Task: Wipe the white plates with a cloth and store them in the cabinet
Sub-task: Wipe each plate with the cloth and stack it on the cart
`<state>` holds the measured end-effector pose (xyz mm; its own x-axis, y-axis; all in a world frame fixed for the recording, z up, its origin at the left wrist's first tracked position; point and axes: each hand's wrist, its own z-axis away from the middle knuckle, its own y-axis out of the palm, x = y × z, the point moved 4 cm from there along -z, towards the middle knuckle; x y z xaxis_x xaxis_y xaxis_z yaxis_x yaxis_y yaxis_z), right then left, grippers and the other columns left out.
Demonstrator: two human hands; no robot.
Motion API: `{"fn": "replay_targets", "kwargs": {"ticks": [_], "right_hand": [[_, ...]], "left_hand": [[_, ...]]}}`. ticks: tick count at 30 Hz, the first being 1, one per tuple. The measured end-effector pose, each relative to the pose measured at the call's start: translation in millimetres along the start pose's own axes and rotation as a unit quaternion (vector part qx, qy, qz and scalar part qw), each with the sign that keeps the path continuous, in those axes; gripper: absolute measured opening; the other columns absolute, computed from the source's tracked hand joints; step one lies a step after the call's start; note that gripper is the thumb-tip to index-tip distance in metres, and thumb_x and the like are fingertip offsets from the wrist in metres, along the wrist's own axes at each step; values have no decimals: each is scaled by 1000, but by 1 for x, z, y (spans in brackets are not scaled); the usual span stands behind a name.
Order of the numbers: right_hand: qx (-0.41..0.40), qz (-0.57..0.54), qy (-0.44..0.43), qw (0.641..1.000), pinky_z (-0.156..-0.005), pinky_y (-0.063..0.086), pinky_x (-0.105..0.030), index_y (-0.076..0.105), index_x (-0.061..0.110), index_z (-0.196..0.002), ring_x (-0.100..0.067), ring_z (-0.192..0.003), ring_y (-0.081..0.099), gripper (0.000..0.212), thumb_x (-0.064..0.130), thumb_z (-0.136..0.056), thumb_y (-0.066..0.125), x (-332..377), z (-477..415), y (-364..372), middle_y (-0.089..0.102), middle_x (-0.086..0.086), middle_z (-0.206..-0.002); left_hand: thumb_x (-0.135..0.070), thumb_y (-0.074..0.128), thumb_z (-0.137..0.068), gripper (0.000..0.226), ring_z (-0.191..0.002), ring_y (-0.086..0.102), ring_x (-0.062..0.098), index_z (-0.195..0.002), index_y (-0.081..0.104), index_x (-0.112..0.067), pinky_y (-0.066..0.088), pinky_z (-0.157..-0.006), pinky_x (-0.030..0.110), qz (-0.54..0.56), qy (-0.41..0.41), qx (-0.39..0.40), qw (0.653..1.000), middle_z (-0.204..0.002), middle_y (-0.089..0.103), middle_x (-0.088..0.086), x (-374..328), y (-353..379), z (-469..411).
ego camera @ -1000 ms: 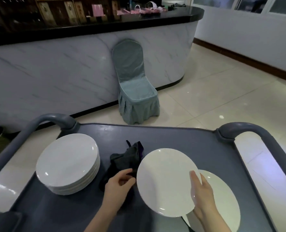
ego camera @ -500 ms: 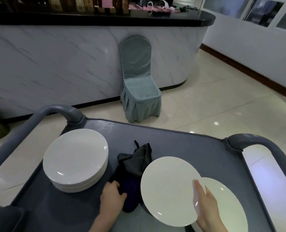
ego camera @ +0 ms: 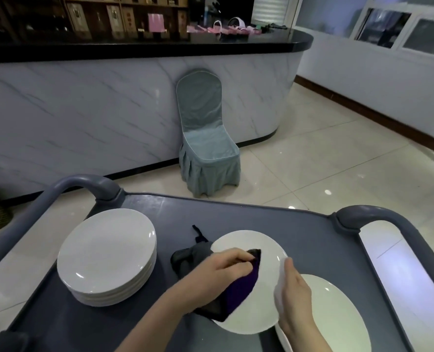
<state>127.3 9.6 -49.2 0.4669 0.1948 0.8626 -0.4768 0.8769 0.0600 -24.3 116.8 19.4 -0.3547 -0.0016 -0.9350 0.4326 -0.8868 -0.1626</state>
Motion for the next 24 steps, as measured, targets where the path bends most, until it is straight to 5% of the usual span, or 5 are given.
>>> {"fn": "replay_targets", "kwargs": {"ticks": [4,8,12,21,24], "right_hand": [[-2,-32,-5,999,-67,51,-34,69,16,-91,-24,-87,68,31,38,-101,51,15,4,0,72,-5,-97],[-5,-44,7,999,-84,54,-43,68,12,-97,-30,-96,68,32,38,-102,50,25,7,-4,72,-11,-103],[19,-15,-6,1000,-75,57,-38,72,9,-97,-29,-87,74,41,45,-99,52,29,15,0,77,-11,-92],[-8,-15,2,1000,-54,50,-26,69,5,-87,-22,-65,66,48,47,-99,51,29,26,1,72,1,-64],[-41,-44,-31,998,-60,52,-28,70,17,-85,-20,-74,69,41,49,-99,50,50,17,-14,75,5,-72]], "left_hand": [[-20,54,-96,32,-104,55,-14,-124,65,-30,44,-100,23,-204,85,-74,972,-113,64,-25,19,0,-11],[-28,70,-77,44,-138,39,5,-120,64,-34,38,-111,34,-429,306,-117,842,-143,50,-18,30,13,1],[-46,60,-78,66,-144,30,9,-141,44,-37,37,-111,40,-618,299,-27,727,-154,35,-17,39,53,-8],[-38,31,-95,58,-145,30,20,-147,41,-15,28,-115,51,-595,113,-201,770,-156,32,-1,11,0,-27],[-41,32,-93,60,-148,19,21,-150,37,-23,17,-119,51,-612,154,-163,758,-159,26,-7,29,12,-9]]}}
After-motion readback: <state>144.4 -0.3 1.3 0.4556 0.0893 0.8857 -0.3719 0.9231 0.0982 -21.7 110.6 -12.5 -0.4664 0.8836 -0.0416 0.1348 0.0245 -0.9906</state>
